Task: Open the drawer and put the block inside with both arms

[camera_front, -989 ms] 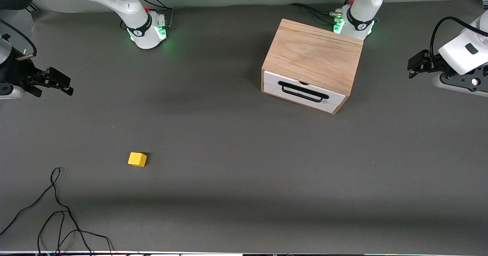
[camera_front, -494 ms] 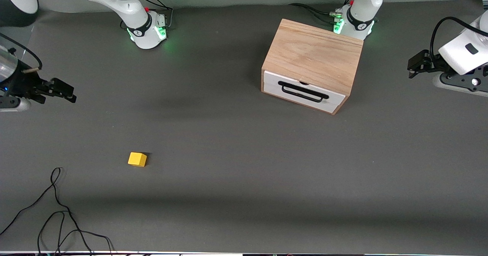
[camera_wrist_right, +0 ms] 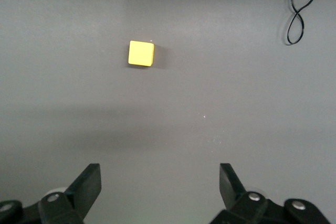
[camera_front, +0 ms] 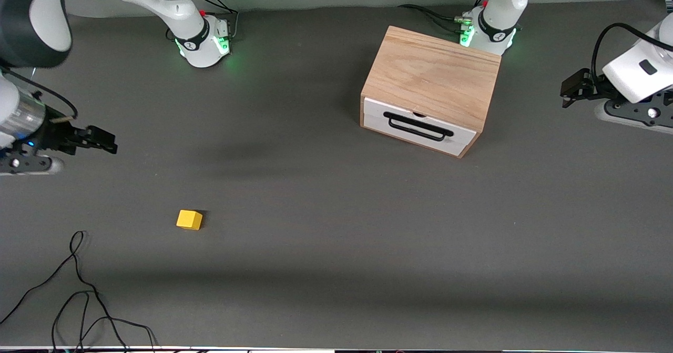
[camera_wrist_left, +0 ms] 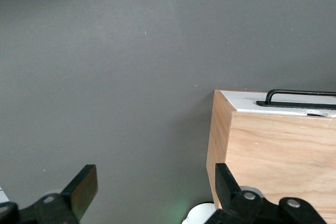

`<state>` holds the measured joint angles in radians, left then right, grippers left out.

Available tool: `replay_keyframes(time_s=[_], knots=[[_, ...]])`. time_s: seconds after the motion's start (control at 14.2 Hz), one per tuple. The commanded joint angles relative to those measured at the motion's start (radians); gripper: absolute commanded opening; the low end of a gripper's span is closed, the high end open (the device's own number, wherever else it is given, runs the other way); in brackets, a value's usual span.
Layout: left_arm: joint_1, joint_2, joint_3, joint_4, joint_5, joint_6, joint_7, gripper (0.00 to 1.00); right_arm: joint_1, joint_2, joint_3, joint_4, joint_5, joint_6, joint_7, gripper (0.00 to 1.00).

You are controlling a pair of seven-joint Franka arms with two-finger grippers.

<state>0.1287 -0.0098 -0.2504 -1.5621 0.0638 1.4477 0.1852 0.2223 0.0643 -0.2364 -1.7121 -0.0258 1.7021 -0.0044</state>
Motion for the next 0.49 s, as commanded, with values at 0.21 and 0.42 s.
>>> replay_keyframes(time_s=[0.21,0.42], knots=[[-0.031,-0.021,0.01,-0.019,-0.009,0.011,0.007,1.0,0.005,0.015,-0.004,0.045,-0.002,0.033,0.021,1.0],[-0.031,-0.021,0.01,-0.021,-0.009,0.008,0.007,1.0,0.009,0.054,-0.003,0.092,-0.002,0.034,0.02,1.0]])
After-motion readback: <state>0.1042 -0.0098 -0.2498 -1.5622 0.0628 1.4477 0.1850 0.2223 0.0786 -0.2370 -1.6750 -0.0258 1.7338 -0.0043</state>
